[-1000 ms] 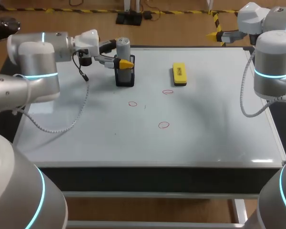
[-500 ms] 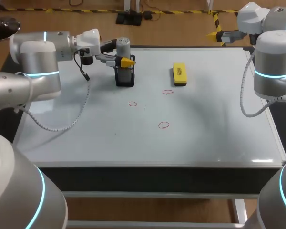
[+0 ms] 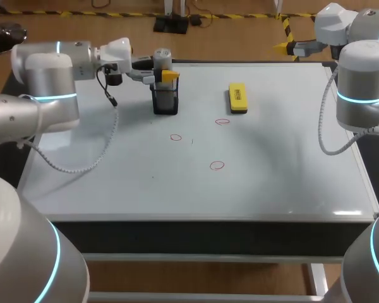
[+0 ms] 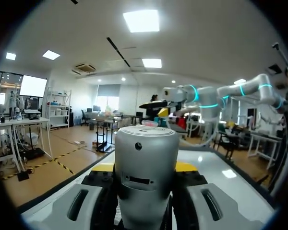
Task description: Pick up the inspection probe, press it on each red-marked spot on the whiteboard one by one, put down the probe, pick up the eraser, and wipe off all the red marks.
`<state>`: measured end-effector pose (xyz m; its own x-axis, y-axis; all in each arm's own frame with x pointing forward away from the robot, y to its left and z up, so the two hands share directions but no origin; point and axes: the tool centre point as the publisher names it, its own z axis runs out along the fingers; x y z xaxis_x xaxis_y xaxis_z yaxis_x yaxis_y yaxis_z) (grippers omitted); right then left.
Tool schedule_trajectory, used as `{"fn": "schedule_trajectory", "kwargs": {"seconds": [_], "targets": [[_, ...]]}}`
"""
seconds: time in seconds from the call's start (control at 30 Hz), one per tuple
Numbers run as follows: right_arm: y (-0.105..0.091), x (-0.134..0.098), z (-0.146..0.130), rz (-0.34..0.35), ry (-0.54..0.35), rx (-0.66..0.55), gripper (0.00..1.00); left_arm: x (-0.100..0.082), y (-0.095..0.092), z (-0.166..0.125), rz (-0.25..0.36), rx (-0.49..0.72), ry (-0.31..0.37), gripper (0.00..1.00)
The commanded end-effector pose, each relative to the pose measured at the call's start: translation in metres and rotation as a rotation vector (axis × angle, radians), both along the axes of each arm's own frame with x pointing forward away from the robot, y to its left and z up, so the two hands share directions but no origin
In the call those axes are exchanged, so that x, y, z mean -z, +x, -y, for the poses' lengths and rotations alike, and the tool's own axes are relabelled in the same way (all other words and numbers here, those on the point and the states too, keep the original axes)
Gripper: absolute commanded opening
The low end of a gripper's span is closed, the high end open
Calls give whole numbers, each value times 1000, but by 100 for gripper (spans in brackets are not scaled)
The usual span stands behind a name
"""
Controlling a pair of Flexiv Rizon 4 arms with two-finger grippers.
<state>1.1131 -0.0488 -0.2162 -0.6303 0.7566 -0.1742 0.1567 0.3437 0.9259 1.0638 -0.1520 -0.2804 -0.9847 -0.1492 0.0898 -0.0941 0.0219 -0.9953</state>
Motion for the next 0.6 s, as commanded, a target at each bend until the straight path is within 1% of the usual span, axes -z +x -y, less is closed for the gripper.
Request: {"fn": "schedule_trajectory", "kwargs": {"seconds": [0.03,0.2,0.37,0.4,0.43,0.47,0.53,0.57,0.6], "targets": [[0,0,0,-1,-1,-1,100,-11,-3,-1,18,-2,2,0],[0,0,0,-1,-1,-1,100,-30,-5,-1,52,-4,-3,0],[0,0,0,-1,-1,-1,100,-45,-4,-5,68,-23,2,0],[0,0,0,-1,-1,-1,100,-53,-5,-5,78,-27,0,0],[0,0,0,-1,-1,-1,100,-57,-5,-5,74,-26,8,0],[0,0,0,-1,-1,-1,100,-62,-6,-6,84,-27,11,0],[0,0,0,-1,-1,-1,100,-70,-5,-6,73,-25,18,0],[0,0,0,-1,-1,-1,100,-75,-6,-6,89,-21,15,0],[0,0,0,-1,-1,-1,100,-79,-6,-6,89,-21,16,0]]}}
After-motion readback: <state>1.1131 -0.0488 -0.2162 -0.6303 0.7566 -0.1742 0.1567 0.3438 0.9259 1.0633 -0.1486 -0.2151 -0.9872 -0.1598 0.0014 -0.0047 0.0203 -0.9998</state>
